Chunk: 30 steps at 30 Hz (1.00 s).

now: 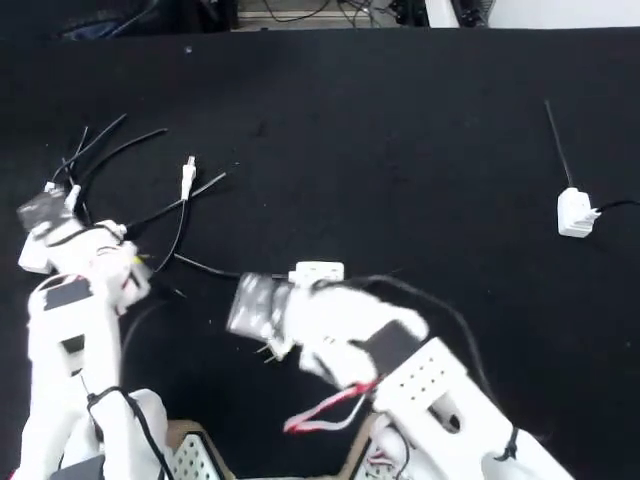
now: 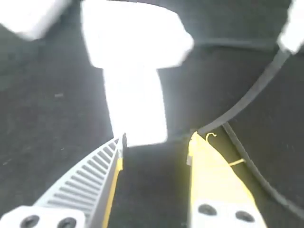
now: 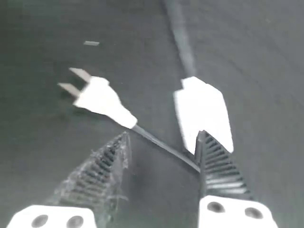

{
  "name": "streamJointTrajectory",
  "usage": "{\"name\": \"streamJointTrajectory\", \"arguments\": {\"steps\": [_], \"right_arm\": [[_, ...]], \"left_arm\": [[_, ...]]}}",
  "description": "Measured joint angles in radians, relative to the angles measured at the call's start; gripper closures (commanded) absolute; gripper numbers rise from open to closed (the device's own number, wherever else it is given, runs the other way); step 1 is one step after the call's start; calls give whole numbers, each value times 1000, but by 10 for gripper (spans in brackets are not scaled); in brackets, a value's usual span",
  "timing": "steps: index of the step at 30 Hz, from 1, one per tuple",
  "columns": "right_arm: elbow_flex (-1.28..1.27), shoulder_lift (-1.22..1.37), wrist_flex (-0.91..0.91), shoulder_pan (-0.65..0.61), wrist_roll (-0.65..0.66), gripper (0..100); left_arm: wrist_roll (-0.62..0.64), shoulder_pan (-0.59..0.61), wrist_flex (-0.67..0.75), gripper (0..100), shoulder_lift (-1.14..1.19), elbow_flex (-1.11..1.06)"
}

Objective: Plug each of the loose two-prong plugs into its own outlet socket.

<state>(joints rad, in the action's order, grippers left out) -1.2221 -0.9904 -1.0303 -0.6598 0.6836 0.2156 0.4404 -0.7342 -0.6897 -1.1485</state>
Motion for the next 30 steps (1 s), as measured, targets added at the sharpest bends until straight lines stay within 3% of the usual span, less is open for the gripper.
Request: {"name": "streamJointTrajectory", "arguments": {"steps": [4,9,15,30], "right_arm": [[-37,0,18,-120,69,782],[-37,68,23,-132,173,780],[-37,233,141,-130,247,780],[-5,486,333,-158,253,783]], "left_arm": [[74,94,0,784,0,0],[91,172,61,784,0,-20],[95,175,103,784,0,-38],[95,180,104,784,0,-38]]}}
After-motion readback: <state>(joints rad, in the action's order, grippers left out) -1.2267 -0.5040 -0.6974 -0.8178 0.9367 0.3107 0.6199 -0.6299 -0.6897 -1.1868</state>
